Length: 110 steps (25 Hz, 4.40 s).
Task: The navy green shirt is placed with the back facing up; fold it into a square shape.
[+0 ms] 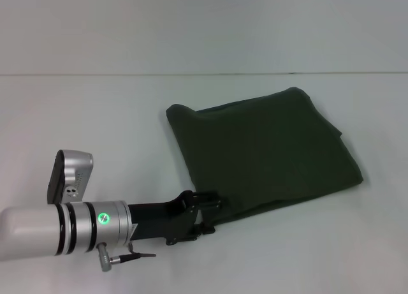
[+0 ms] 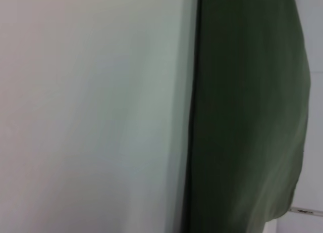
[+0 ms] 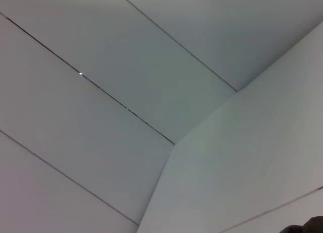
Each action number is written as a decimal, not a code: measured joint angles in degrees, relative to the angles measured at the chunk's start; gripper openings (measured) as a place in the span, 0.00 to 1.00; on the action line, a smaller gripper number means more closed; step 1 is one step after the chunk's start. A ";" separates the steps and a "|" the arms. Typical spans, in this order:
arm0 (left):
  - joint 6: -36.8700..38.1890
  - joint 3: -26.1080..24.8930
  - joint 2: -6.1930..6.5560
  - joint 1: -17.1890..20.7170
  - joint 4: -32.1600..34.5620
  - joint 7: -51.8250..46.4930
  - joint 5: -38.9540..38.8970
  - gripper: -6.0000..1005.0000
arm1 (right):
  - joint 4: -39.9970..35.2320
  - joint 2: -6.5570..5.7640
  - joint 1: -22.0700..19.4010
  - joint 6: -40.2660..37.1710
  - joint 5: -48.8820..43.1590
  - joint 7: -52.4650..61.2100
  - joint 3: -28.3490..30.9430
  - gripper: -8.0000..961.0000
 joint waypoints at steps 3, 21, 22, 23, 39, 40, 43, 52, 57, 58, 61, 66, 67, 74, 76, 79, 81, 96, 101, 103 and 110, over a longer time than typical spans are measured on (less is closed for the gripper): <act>-0.40 0.24 -0.04 0.15 -0.05 0.06 -0.11 0.77 | 0.15 0.00 -0.12 -0.11 0.02 0.02 0.52 0.89; 1.16 -0.39 0.01 0.72 0.10 3.20 -1.73 0.08 | 1.31 -0.09 -0.05 -0.51 0.05 0.50 1.49 0.89; 1.19 -0.38 0.01 0.75 0.10 3.20 -1.74 0.03 | 1.33 -0.09 0.03 -0.51 0.04 0.50 1.50 0.89; 1.23 -0.39 0.01 0.80 0.13 3.21 -1.79 0.03 | 1.34 -0.09 0.12 -0.51 0.04 0.51 1.49 0.89; 3.26 -0.87 8.10 6.13 7.28 0.56 -1.64 0.03 | 1.35 -0.09 0.38 -0.13 0.01 0.80 1.67 0.89; 3.67 -1.02 8.33 6.50 7.58 0.40 -1.63 0.03 | 1.37 -0.08 0.39 -0.12 0.01 0.89 1.68 0.89; 5.21 -2.06 8.49 8.04 8.99 0.34 -1.60 0.03 | 1.42 0.06 0.41 -0.10 0.03 1.26 1.88 0.89; 10.14 -1.75 6.59 10.36 10.26 1.19 -1.54 0.03 | 1.44 0.50 0.45 -0.47 0.05 2.17 2.98 0.89; 10.66 -1.96 6.32 10.94 10.34 1.59 -1.52 0.03 | 1.44 0.53 0.47 -0.48 0.12 2.24 3.00 0.89; 10.84 -2.07 6.31 11.06 10.33 1.86 -1.60 0.03 | 1.44 0.53 0.47 -0.49 0.13 2.26 3.00 0.89; 12.61 -2.48 6.64 11.10 9.93 3.04 -1.97 0.03 | 1.44 0.53 0.50 -0.49 0.14 2.27 3.00 0.89; 20.34 -4.08 7.64 10.39 10.15 9.69 -1.49 0.06 | 1.44 0.53 0.71 -0.16 0.13 2.27 2.97 0.89; 21.26 -4.39 7.83 10.39 10.28 10.35 -1.38 0.08 | 1.44 0.53 0.77 -0.16 0.13 2.24 2.95 0.89; 27.09 -14.78 9.44 13.10 12.52 16.58 -2.15 0.34 | 0.73 -0.13 1.68 -0.09 -2.86 1.27 0.81 0.89; 30.09 -16.75 9.27 13.02 13.05 25.20 -2.40 0.44 | -0.61 -0.26 2.19 -0.15 -6.19 -0.83 -0.47 0.89; 31.31 -14.61 9.45 11.63 14.61 37.71 -0.84 0.55 | -3.91 0.02 3.11 -0.37 -11.31 -7.03 -2.61 0.89; 29.86 -13.38 9.59 10.43 15.99 40.05 0.13 0.63 | -6.39 0.68 3.76 -0.66 -13.23 -12.68 -4.60 0.89; 20.83 -5.53 6.58 2.49 20.35 53.26 2.06 0.91 | -12.65 9.12 6.65 -2.71 -14.72 -32.52 -19.36 0.89; 19.82 -3.50 5.84 1.71 21.28 53.30 2.06 0.92 | -11.87 9.85 6.77 1.14 -16.21 -32.74 -22.68 0.89; 19.99 -2.31 5.81 1.33 21.37 52.71 2.06 0.92 | -11.32 9.90 6.84 2.29 -16.07 -33.14 -23.40 0.89; 19.98 -0.22 5.30 0.96 22.07 51.03 1.98 0.92 | -9.26 10.05 7.03 5.28 -13.74 -35.42 -23.53 0.89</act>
